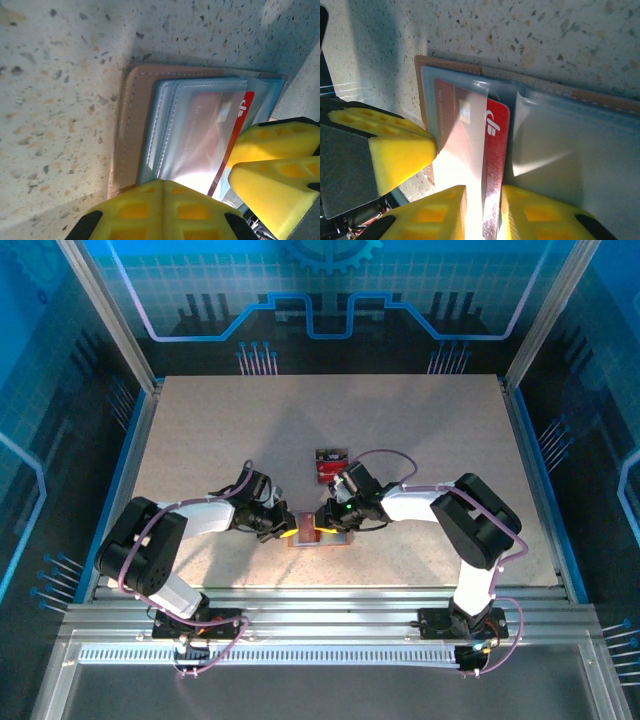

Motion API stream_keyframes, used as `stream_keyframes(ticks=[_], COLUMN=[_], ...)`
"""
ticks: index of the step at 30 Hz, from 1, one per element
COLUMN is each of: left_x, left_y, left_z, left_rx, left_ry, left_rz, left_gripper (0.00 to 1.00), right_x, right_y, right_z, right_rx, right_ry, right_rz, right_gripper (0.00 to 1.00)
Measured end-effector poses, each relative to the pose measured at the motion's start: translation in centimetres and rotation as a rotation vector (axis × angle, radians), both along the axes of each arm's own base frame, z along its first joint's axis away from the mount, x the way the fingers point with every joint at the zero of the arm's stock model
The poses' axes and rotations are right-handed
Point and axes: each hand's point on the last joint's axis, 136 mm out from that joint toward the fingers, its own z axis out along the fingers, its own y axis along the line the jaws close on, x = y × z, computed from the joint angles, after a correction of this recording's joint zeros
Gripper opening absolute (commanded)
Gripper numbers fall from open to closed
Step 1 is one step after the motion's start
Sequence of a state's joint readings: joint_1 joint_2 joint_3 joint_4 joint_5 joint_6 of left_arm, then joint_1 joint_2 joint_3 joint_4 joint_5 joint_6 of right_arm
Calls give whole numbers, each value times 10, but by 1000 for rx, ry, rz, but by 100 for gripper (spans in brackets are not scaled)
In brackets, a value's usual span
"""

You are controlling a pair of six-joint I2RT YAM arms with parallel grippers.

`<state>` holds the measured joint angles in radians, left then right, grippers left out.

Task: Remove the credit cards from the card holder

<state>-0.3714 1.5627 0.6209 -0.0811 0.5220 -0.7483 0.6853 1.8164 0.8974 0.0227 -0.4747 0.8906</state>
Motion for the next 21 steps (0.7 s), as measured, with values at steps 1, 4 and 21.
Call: stream_keyframes(ticks=[1, 4, 21], left_x=[0, 0, -1], left_y=[0, 0, 1], left_z=[0, 0, 0], left_rx=[0, 2, 8], left_ry=[0, -4, -4], left_rz=[0, -6, -17], left_gripper=[0, 0, 0], right_x=[0, 1, -1], right_y=[0, 0, -7], right_z=[0, 1, -5], right_rx=[2, 9, 27], right_ry=[1, 5, 22], right_rz=[0, -6, -21], right_gripper=[19, 17, 0])
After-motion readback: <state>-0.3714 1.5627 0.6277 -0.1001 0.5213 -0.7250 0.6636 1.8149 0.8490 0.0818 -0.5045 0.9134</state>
